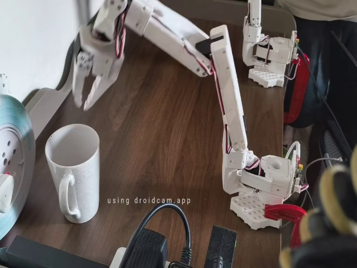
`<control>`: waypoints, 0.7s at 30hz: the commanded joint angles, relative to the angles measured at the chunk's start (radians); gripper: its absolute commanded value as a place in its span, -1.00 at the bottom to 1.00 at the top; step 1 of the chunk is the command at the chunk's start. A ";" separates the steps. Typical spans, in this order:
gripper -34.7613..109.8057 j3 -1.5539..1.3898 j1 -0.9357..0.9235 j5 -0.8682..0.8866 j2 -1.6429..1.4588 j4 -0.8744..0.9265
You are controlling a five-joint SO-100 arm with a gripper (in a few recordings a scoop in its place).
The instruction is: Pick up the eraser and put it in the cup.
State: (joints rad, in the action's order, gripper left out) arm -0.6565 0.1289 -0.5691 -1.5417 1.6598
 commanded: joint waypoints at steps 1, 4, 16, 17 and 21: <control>-0.52 -0.176 -0.032 -0.209 -0.147 0.018; -0.52 -0.661 -0.048 -0.396 -0.541 -0.216; -0.52 -1.871 -0.060 -0.873 -1.689 -0.540; -0.52 -1.953 -0.077 -0.936 -1.759 -0.523; -0.52 -2.160 -0.140 -0.994 -1.758 -0.529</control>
State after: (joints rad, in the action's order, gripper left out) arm -2.7443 0.0123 -1.5002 -3.2520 1.1750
